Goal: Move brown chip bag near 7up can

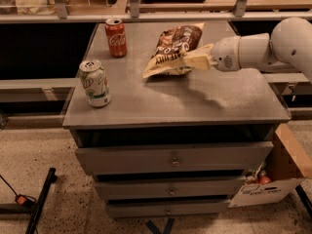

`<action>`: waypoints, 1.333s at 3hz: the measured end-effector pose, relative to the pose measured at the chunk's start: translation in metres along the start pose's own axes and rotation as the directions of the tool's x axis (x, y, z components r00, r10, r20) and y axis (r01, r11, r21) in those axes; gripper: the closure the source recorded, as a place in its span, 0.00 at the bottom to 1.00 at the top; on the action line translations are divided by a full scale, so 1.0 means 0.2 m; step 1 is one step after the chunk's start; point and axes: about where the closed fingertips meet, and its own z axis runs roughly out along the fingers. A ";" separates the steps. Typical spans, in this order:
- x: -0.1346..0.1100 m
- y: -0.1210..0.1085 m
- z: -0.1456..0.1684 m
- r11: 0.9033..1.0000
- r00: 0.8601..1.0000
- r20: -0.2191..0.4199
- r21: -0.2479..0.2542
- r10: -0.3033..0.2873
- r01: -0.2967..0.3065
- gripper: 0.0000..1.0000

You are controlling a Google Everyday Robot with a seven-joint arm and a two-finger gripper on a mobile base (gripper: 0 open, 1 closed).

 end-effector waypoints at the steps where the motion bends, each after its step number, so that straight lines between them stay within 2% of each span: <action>1: 0.01 0.11 -0.05 0.996 0.999 -0.011 -0.077 -0.046 0.045 1.00; 2: 0.03 0.23 -0.09 0.979 0.996 -0.006 -0.181 -0.092 0.089 1.00; 3: 0.04 0.39 -0.06 0.936 0.991 0.011 -0.327 -0.131 0.128 1.00; 4: 0.05 0.55 -0.03 0.862 0.986 0.034 -0.480 -0.163 0.160 1.00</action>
Offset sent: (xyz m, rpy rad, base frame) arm -0.0811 0.0021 0.0017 -0.0280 -0.0158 0.3363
